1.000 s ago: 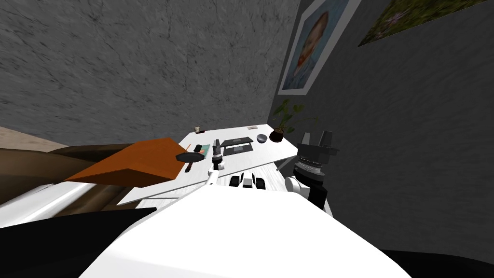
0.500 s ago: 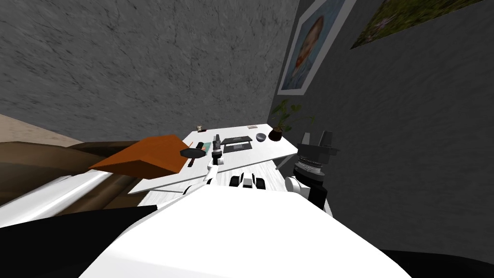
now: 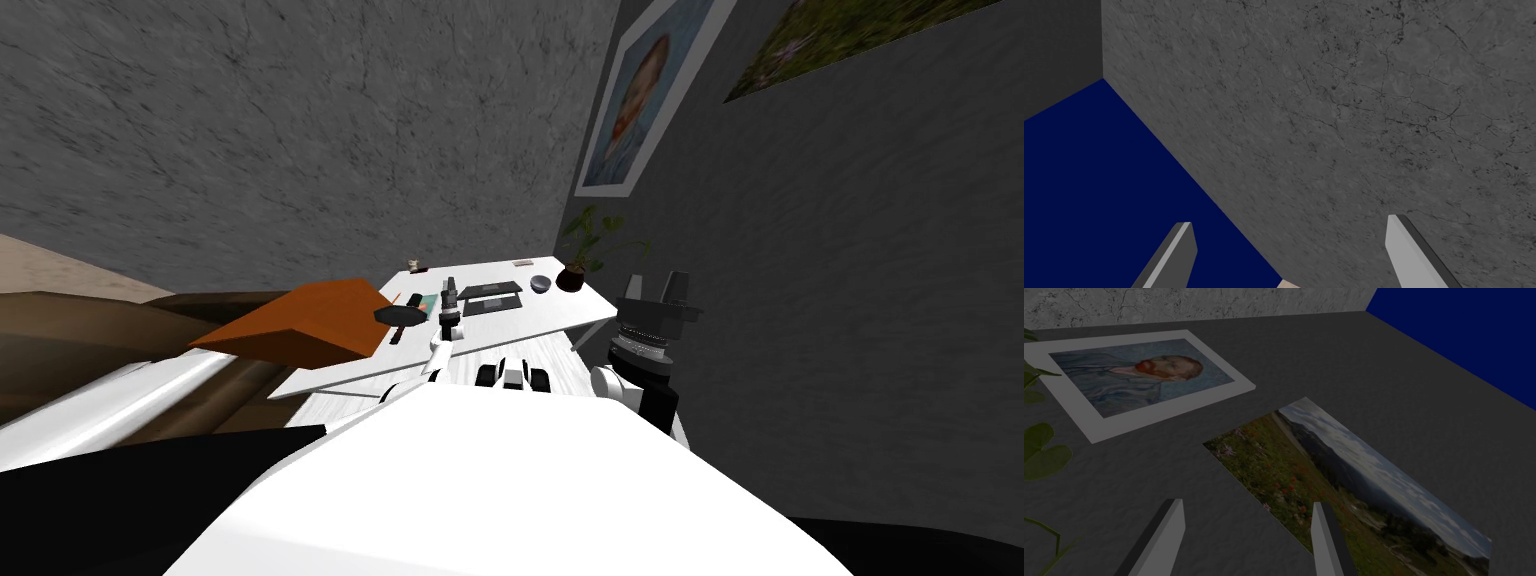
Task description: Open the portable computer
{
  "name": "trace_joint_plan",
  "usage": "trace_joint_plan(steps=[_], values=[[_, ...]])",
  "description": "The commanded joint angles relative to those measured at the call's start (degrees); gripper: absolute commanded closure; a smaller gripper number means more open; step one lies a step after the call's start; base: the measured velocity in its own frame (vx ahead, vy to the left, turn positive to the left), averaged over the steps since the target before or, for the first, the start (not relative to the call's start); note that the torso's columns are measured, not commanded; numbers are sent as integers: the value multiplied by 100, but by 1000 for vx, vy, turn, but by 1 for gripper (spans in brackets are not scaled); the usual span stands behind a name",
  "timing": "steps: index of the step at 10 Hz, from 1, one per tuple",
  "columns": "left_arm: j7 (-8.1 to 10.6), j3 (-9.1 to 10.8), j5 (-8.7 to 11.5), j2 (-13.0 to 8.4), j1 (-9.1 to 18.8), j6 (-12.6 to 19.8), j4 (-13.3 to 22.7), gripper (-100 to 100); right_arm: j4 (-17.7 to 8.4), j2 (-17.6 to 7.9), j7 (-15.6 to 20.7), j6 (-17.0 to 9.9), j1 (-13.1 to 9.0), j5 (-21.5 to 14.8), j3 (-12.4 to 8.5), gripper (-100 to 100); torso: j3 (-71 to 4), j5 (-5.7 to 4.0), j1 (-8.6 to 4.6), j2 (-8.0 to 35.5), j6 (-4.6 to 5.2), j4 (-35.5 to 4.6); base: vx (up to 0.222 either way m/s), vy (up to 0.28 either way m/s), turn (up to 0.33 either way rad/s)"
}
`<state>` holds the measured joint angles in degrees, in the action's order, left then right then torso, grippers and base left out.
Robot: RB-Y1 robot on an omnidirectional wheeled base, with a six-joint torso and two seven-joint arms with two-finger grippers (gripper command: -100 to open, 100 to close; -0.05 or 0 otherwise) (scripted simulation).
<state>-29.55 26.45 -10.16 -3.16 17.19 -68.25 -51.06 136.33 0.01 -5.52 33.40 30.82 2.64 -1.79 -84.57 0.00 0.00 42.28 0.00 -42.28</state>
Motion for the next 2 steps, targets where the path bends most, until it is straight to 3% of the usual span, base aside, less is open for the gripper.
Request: trace_joint_plan(steps=[1, 2], values=[[0, 0, 0, 0, 0, 0, 0, 0, 0, 0, 0, 0, 0, 0, 0, 0, 1, 0, -1, 2, 0, -1, 0, 0, 0], [0, 0, 0, 0, 0, 0, 0, 0, 0, 0, 0, 0, 0, 0, 0, 0, 2, 0, -1, 2, 0, -1, 0, 0, 0]])
